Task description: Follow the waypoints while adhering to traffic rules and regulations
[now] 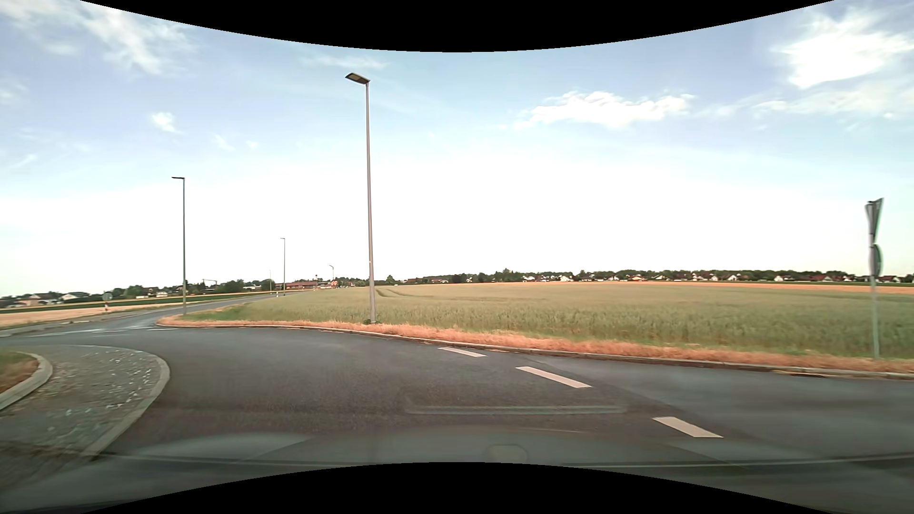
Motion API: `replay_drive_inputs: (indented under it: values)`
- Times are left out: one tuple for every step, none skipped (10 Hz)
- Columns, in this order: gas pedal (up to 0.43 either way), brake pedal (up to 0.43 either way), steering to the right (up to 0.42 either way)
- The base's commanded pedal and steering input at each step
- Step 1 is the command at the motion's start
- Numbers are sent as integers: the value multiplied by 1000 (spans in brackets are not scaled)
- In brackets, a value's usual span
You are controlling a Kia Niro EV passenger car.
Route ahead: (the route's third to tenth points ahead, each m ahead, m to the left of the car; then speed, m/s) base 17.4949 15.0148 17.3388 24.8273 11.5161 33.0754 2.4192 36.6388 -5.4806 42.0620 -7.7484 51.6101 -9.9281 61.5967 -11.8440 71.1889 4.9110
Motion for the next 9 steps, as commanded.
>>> replay_drive_inputs:
  values:
    - [118, 0, -301]
    - [98, 0, -301]
    - [87, 0, -301]
    - [87, 0, -301]
    - [87, 0, -301]
    - [87, 0, -301]
    - [87, 0, -299]
    - [87, 0, -294]
    - [87, 0, -287]
